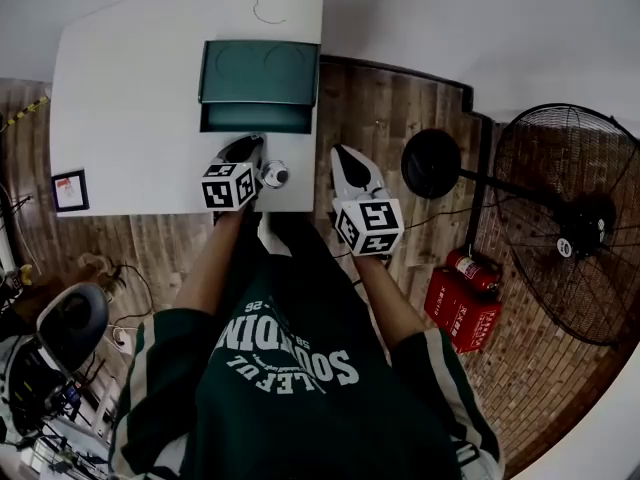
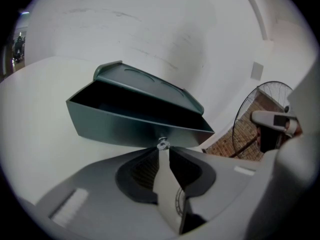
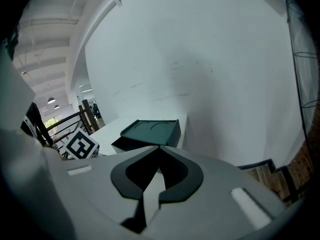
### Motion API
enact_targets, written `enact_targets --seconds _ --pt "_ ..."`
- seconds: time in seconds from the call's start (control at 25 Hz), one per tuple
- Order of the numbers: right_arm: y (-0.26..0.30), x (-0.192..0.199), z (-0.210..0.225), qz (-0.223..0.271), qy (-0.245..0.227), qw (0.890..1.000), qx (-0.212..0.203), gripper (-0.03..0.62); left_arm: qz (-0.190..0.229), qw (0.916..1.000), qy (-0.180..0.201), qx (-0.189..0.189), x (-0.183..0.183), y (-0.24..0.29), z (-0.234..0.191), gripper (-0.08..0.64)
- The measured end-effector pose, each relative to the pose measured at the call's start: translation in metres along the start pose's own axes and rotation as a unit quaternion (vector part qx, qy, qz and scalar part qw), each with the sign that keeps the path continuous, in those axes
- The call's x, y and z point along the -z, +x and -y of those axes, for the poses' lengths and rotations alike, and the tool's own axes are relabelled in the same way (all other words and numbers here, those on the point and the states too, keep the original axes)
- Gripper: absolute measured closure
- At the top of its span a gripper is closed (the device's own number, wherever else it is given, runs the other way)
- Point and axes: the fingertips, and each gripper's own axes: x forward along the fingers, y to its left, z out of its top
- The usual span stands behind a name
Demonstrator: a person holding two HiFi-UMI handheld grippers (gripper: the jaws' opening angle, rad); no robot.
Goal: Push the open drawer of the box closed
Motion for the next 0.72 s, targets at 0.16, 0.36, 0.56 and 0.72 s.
enact_targets --seconds 0.16,0.36,0.56,0.72 --pt "0.007 -0.001 0.006 -0.001 0.005 1.000 0.009 0.591 -0.003 1.0000 0.002 0.004 -0.014 0.013 -0.008 0.442" --pt "0.015 -0.001 0.010 -0.003 0.010 1.000 0.021 0.591 -0.002 0.9999 0.000 0.010 -0.031 0.026 -0.018 0.442" --pt "0.008 0.000 0.016 -0.002 0.015 1.000 0.027 0.591 0.002 0.9999 -0.006 0.010 -0.042 0.032 -0.016 0.442" --pt "0.007 -0.001 0.019 -0.002 0.017 0.999 0.033 0.591 0.003 0.9999 -0.009 0.011 -0.049 0.036 -0.017 0.442"
